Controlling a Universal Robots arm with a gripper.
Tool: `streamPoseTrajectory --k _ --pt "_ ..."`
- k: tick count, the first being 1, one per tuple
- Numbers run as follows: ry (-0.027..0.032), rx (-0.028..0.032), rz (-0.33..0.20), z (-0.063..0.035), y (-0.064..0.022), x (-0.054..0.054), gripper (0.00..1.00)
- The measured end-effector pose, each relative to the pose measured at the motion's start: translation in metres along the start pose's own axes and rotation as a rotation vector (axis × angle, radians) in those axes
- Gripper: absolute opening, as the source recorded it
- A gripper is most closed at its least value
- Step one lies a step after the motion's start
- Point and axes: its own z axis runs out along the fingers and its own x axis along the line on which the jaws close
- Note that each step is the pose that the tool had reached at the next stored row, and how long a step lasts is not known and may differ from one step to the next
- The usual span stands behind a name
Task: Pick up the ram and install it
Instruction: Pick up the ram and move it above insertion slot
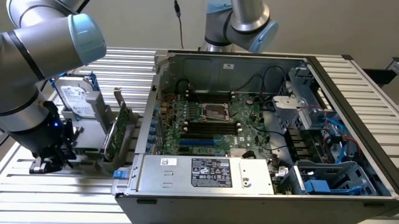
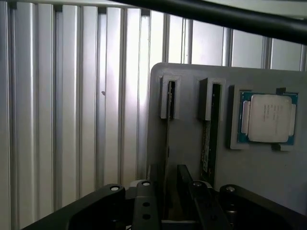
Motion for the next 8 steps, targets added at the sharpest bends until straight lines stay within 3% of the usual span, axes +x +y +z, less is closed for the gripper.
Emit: streamPoseTrajectory --k 4,8 --pt "-0.0068 0.0003 0.000 0.0008 -0.0007 0.0008 0.31" --pt "-0.0093 0.0000 0.000 0.0009 -0.0008 0.0012 0.31"
